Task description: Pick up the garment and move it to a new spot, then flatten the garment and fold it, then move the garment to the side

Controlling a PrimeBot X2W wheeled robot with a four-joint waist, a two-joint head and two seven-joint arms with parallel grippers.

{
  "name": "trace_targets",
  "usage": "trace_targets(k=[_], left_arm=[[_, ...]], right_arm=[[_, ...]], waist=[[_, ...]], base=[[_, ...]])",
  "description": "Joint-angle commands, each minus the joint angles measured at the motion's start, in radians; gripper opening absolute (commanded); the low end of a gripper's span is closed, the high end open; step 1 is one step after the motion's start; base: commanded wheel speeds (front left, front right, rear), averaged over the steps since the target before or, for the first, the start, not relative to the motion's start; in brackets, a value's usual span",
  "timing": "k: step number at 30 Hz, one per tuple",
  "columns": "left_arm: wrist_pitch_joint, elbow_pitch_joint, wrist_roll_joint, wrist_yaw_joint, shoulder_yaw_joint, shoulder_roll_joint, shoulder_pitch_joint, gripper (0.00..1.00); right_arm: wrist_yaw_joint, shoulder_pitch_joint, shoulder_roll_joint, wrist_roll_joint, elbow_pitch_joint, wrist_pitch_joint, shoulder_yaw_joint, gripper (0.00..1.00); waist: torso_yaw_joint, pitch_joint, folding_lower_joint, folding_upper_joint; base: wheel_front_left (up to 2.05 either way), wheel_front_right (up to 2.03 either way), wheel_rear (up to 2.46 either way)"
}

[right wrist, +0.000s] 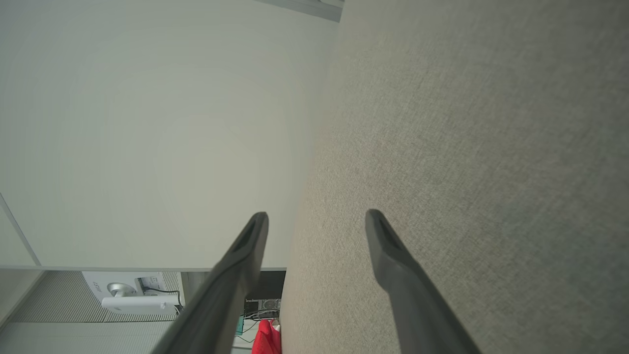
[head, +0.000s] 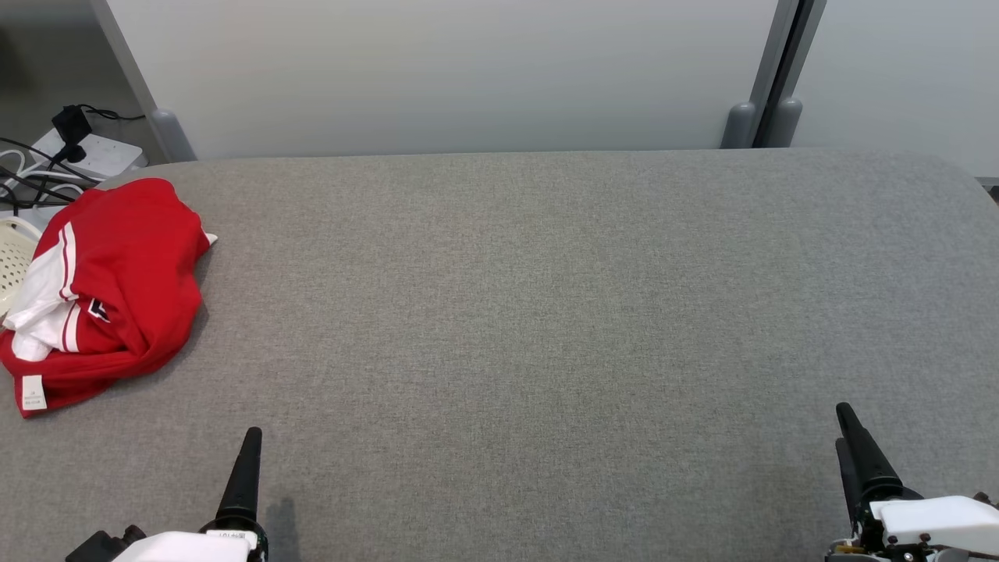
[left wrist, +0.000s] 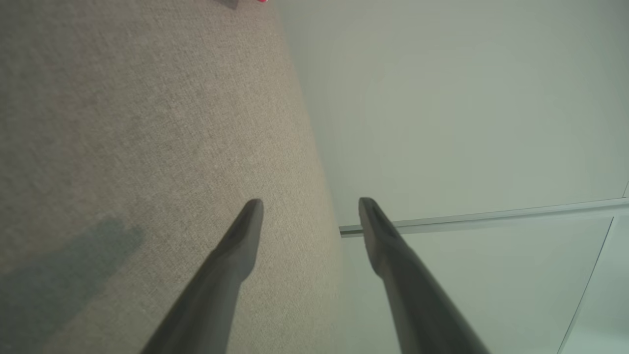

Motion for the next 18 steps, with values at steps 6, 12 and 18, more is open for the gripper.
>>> trace_targets(k=[6,12,18], left_arm=[[-0.022,-0.030,0.123,0.002,0.012,0.015,-0.054,1.00],[-0.039,-0.036,0.217,0.011,0.012,0.014,-0.056,1.00],[-0.057,-0.037,0.300,0.020,0.009,0.017,-0.061,1.00]], right_arm=[[0.000,-0.061,-0.021,-0.096,-0.028,-0.028,0.016,1.00],[0.000,-0.073,-0.023,-0.172,-0.026,-0.045,0.030,1.00],[0.001,-0.084,-0.025,-0.244,-0.022,-0.063,0.035,1.00]], waist=[[-0.004,0.002,-0.0002,0.0000],[-0.007,0.004,-0.0002,0.0000],[-0.010,0.005,-0.0002,0.0000]], base=[[0.00,0.00,0.00],[0.00,0.00,0.00],[0.00,0.00,0.00]])
